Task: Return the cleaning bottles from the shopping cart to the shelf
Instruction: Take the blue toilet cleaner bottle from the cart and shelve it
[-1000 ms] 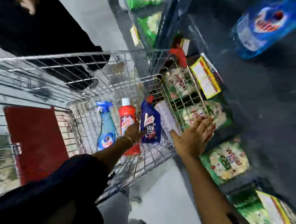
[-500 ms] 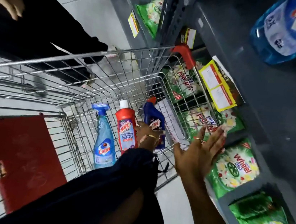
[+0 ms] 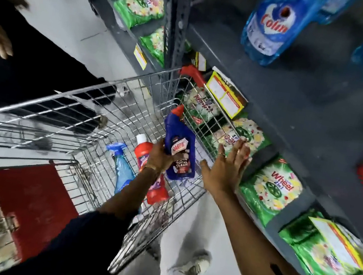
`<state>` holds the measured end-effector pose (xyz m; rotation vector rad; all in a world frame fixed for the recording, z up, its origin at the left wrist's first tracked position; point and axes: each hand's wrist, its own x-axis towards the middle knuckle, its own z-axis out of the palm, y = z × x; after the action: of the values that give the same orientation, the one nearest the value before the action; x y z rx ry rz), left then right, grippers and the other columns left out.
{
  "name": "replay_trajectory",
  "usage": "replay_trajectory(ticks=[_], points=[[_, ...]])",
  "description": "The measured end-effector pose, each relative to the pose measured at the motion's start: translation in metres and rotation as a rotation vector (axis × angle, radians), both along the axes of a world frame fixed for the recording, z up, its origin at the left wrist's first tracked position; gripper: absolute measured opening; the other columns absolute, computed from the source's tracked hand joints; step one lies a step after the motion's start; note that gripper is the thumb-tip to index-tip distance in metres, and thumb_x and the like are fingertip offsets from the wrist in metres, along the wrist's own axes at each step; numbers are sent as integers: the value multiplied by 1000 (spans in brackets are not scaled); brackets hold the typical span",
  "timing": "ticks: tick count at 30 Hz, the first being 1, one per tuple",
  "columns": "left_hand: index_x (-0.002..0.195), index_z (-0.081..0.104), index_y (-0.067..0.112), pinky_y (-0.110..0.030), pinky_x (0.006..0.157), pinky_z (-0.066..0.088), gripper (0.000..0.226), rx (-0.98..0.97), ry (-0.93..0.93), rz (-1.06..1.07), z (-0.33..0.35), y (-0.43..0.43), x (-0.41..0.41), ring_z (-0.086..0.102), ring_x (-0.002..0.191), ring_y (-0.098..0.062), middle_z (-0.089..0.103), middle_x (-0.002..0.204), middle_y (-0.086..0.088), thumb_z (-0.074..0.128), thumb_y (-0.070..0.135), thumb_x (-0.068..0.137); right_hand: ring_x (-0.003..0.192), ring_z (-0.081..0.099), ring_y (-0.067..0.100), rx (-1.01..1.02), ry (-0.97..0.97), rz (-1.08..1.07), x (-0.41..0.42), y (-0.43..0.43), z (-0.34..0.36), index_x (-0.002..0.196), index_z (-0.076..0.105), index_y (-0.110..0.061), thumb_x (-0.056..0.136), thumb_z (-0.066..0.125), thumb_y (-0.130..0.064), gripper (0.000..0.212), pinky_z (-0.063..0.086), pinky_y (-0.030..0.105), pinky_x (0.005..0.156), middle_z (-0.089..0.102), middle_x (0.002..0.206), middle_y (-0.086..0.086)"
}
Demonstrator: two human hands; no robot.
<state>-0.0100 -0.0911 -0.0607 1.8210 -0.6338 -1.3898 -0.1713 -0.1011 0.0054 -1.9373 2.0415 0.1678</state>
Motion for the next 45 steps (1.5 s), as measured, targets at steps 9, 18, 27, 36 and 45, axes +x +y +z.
replay_trajectory(ticks=[9, 18, 27, 36, 45], points=[[92, 72, 24, -24, 60, 59, 40, -404, 233, -135, 184, 48, -41, 75, 72, -13, 80, 84, 1, 87, 7, 59, 112, 64, 26, 327, -1384, -436, -47, 64, 104, 111, 67, -22, 67, 67, -65, 62, 48, 46, 101, 70, 117, 10], [92, 72, 23, -25, 60, 59, 13, -259, 394, -534, 240, 114, -143, 71, 70, -9, 76, 83, 4, 62, 20, 84, 96, 70, 20, 56, -1548, -639, -172, 189, 167, 109, 67, -11, 81, 59, -33, 37, 58, 33, 84, 75, 106, 8], [103, 65, 15, -27, 61, 60, 15, -212, 358, -788, 253, 141, -234, 69, 66, -11, 75, 81, 3, 54, 14, 92, 90, 70, 19, -222, -1607, -818, -234, 256, 166, 114, 64, -2, 82, 57, -31, 43, 58, 27, 74, 74, 101, 8], [107, 65, 15, -32, 74, 57, 18, -324, 361, -887, 262, 149, -303, 66, 78, -12, 72, 88, 1, 54, 12, 93, 93, 67, 19, -386, -1642, -771, -289, 278, 167, 106, 68, -9, 82, 57, -31, 35, 55, 31, 84, 73, 101, 8], [103, 56, 26, -31, 88, 55, 29, -735, 333, -1107, 277, 112, -432, 65, 94, -3, 67, 104, 4, 49, 0, 93, 100, 63, 15, -671, -1436, -529, -425, 242, 181, 123, 56, -6, 89, 53, -9, 34, 54, 27, 87, 65, 114, 14]])
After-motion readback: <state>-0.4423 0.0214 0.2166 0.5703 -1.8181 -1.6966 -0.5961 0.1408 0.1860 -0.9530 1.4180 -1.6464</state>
